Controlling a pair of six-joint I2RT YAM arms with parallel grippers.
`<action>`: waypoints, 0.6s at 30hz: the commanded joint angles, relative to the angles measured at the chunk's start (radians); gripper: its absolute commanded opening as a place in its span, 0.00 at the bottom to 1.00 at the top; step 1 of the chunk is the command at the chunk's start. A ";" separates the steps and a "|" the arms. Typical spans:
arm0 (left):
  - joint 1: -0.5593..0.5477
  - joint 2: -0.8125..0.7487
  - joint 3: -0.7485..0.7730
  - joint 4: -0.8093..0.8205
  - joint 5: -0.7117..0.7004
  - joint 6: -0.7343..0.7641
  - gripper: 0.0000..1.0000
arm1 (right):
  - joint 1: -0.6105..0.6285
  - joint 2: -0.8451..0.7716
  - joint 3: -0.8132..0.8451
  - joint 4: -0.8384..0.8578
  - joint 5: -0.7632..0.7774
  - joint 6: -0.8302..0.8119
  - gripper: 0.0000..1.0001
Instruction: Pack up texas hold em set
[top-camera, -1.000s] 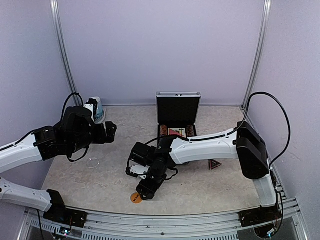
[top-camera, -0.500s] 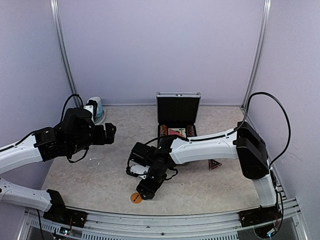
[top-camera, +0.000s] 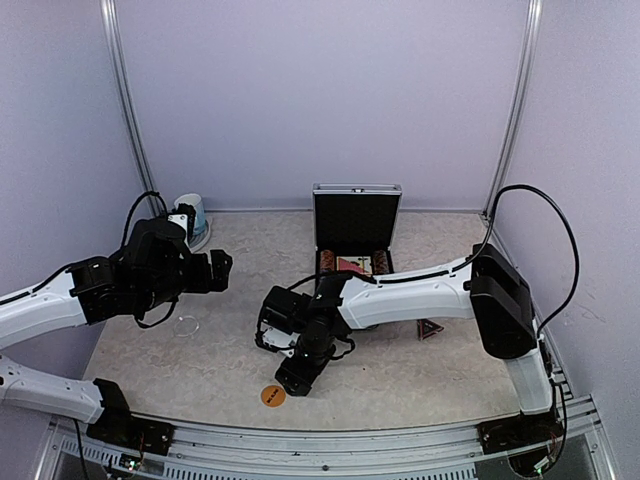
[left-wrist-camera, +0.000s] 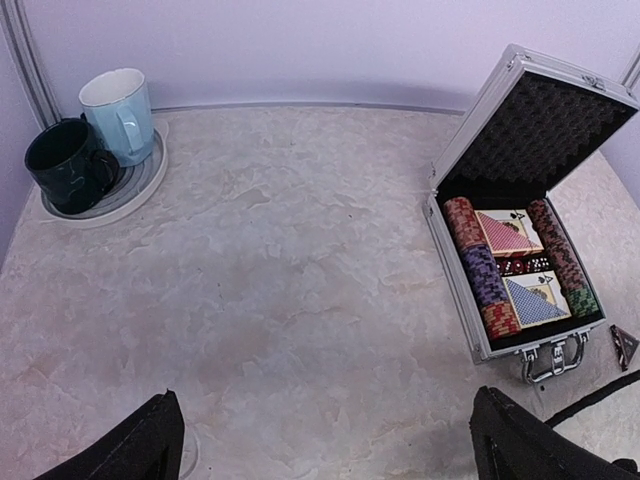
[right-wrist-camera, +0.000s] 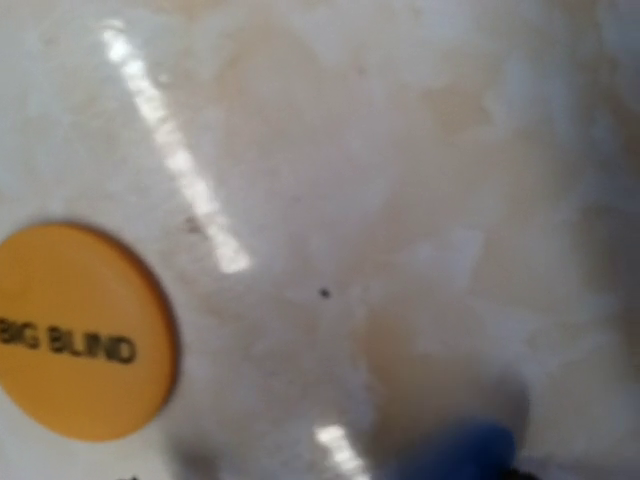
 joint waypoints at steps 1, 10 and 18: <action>0.006 -0.002 -0.011 0.015 -0.001 -0.007 0.99 | -0.006 0.046 0.006 -0.027 0.029 0.003 0.77; 0.009 -0.001 -0.018 0.018 0.002 -0.004 0.99 | -0.007 0.058 0.018 -0.029 0.061 0.008 0.52; 0.012 0.001 -0.024 0.022 0.007 -0.004 0.99 | -0.007 0.044 0.011 -0.033 0.100 0.010 0.15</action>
